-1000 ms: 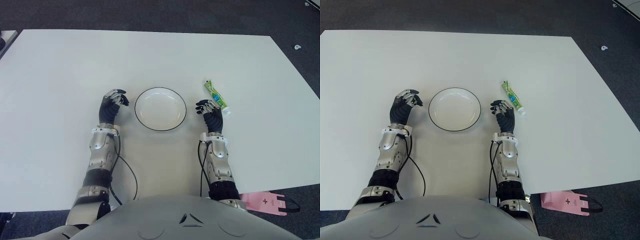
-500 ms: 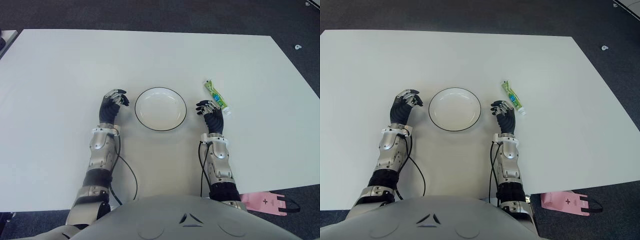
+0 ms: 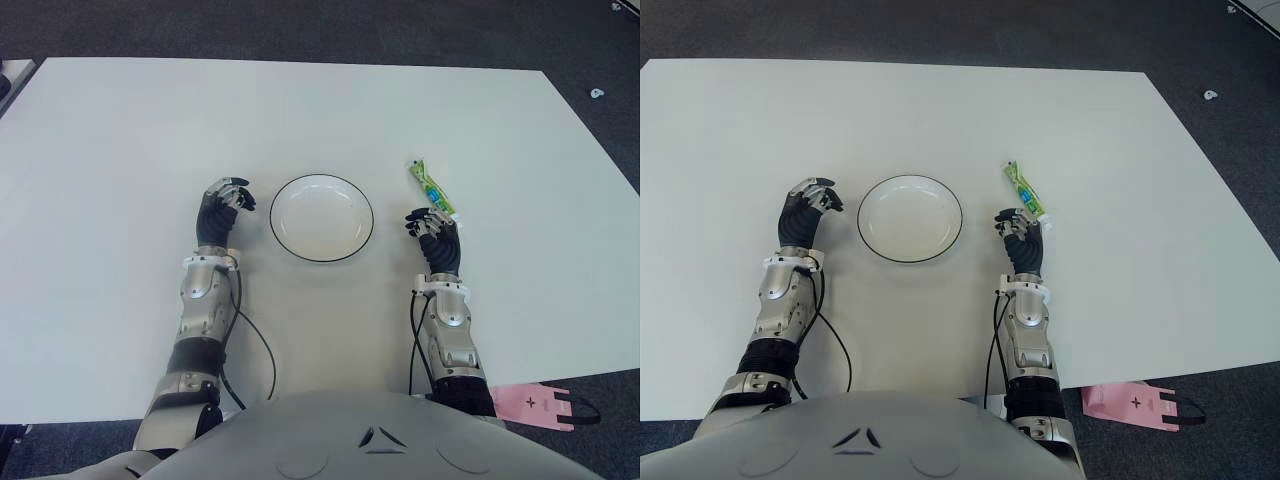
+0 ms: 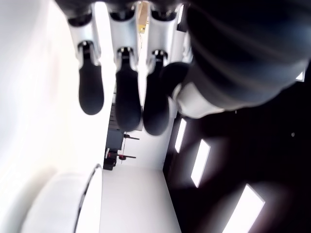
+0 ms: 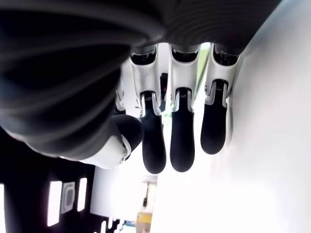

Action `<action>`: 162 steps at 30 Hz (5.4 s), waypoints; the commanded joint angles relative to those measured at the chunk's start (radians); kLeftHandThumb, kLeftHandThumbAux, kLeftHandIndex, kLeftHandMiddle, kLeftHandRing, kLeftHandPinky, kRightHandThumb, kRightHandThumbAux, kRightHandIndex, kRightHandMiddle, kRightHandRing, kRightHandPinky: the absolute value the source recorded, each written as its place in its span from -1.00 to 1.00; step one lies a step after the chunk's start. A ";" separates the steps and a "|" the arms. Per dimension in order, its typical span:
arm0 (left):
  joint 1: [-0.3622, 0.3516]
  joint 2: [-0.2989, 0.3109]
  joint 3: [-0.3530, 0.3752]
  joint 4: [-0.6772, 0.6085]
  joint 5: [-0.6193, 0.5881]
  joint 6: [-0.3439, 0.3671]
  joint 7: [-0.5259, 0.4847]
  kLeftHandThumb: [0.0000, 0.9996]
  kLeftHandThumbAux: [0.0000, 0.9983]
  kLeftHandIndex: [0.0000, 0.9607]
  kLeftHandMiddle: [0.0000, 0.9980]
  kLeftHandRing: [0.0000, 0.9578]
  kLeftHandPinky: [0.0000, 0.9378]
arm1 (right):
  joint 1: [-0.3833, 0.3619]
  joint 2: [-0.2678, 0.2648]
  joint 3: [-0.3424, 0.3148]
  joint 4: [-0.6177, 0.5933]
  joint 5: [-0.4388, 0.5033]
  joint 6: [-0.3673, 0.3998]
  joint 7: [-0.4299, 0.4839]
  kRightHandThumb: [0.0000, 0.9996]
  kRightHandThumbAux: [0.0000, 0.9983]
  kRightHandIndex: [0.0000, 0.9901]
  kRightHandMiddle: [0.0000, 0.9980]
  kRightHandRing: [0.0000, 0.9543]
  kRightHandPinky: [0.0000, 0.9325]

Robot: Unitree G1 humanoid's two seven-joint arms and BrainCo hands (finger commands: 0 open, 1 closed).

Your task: Put the toothpaste on the table into the plate.

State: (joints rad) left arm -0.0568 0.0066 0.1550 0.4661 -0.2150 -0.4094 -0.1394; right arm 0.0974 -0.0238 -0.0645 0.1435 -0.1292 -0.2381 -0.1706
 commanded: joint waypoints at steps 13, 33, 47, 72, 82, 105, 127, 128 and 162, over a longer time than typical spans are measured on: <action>0.153 -0.044 0.012 0.080 -0.044 0.117 -0.019 0.42 0.44 -0.09 0.23 0.22 0.20 | -0.039 -0.163 -0.033 -0.030 -0.077 -0.160 0.015 0.04 0.22 -0.61 -0.71 -0.70 -0.67; 0.155 -0.032 0.009 0.111 -0.045 0.051 -0.112 0.40 0.44 -0.09 0.17 0.21 0.22 | -0.101 -0.204 -0.023 -0.172 -0.330 0.031 -0.074 0.12 -0.49 -1.00 -1.00 -1.00 -1.00; 0.145 -0.032 0.015 0.135 -0.018 0.016 -0.123 0.40 0.44 -0.09 0.20 0.23 0.22 | -0.162 -0.268 -0.001 -0.151 -0.426 0.162 -0.033 0.10 -0.72 -1.00 -1.00 -1.00 -1.00; 0.148 -0.061 0.033 0.103 -0.020 0.049 -0.083 0.41 0.44 -0.09 0.22 0.25 0.22 | -0.464 -0.390 0.254 0.172 -0.634 0.636 0.261 0.12 -0.79 -1.00 -1.00 -1.00 -1.00; 0.165 -0.059 0.024 0.083 -0.008 0.065 -0.060 0.41 0.44 -0.09 0.24 0.26 0.21 | -0.586 -0.365 0.330 0.469 -0.619 0.597 0.200 0.11 -0.78 -1.00 -1.00 -1.00 -1.00; 0.185 -0.051 0.018 0.067 -0.009 0.057 -0.071 0.40 0.44 -0.09 0.27 0.29 0.24 | -0.646 -0.350 0.450 0.678 -0.609 0.586 0.151 0.14 -0.81 -1.00 -1.00 -1.00 -1.00; 0.203 -0.054 0.026 0.044 -0.009 0.060 -0.056 0.40 0.45 -0.09 0.26 0.29 0.23 | -0.554 -0.322 0.464 0.721 -0.585 0.593 0.081 0.18 -0.78 -1.00 -1.00 -1.00 -1.00; 0.204 -0.053 0.026 0.043 -0.009 0.059 -0.058 0.40 0.45 -0.09 0.26 0.29 0.23 | -0.545 -0.320 0.466 0.716 -0.586 0.597 0.077 0.18 -0.78 -1.00 -1.00 -1.00 -1.00; 0.228 -0.071 0.036 -0.013 -0.011 0.070 -0.011 0.41 0.44 -0.09 0.26 0.26 0.22 | -0.403 -0.244 0.492 0.706 -0.590 0.750 -0.053 0.22 -0.63 -1.00 -1.00 -1.00 -0.93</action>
State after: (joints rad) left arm 0.0436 -0.0361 0.1808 0.3525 -0.2248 -0.4165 -0.1814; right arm -0.4796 -0.3227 0.4118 0.7575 -0.7665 0.4745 -0.2774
